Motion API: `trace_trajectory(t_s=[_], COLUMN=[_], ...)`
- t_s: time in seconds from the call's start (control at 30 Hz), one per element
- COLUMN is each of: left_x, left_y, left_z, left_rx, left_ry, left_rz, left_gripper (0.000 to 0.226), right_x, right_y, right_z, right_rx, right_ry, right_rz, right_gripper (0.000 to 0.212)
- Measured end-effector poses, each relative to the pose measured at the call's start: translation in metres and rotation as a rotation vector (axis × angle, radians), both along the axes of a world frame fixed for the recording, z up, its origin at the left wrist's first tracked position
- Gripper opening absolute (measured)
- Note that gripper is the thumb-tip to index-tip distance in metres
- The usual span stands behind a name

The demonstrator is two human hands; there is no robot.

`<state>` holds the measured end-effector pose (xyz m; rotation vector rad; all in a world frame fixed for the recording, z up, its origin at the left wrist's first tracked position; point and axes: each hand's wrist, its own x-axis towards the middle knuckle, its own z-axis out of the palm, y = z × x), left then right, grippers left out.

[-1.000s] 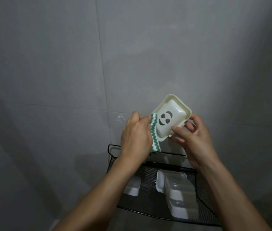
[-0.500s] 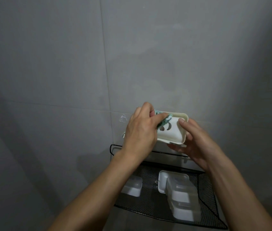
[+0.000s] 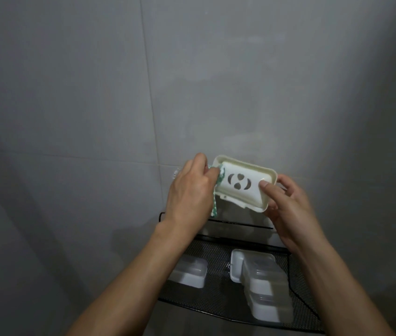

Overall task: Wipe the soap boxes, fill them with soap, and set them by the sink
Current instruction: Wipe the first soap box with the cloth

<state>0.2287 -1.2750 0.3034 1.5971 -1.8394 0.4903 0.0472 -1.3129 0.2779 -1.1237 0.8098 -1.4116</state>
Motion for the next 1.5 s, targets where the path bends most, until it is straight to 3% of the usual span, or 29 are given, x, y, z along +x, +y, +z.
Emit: trace_trajectory(t_s=[0.23, 0.4, 0.7, 0.87, 1.1, 1.27, 1.43, 1.5], left_x=[-0.004, -0.025, -0.025, -0.041, -0.031, -0.005, 0.003, -0.002], left_y=[0.005, 0.014, 0.018, 0.025, 0.02, 0.014, 0.011, 0.008], left_z=[-0.014, -0.012, -0.006, -0.009, -0.019, -0.011, 0.02, 0.022], left_rx=[0.099, 0.091, 0.093, 0.103, 0.084, 0.106, -0.169, -0.18], left_ry=[0.075, 0.038, 0.299, 0.24, 0.042, 0.188, 0.394, 0.435], left_rz=[-0.057, -0.226, -0.314, -0.401, -0.324, -0.181, -0.125, -0.134], left_gripper=[0.011, 0.019, 0.024, 0.023, 0.017, 0.016, 0.022, 0.021], right_x=[-0.002, 0.01, 0.008, 0.011, 0.002, -0.003, 0.001, 0.006], right_y=[0.002, 0.006, 0.007, 0.009, 0.011, 0.013, 0.014, 0.015], right_z=[-0.002, -0.006, -0.009, -0.003, -0.008, -0.02, -0.018, -0.015], right_rx=[-0.055, -0.067, -0.068, -0.045, 0.024, 0.106, 0.122, 0.102], right_ry=[0.013, -0.036, -0.038, -0.104, -0.03, -0.024, -0.01, -0.03], right_rz=[-0.019, 0.009, 0.033, 0.093, 0.027, 0.026, 0.061, 0.092], right_gripper=[0.013, 0.014, 0.02, 0.023, 0.013, 0.012, 0.015, 0.012])
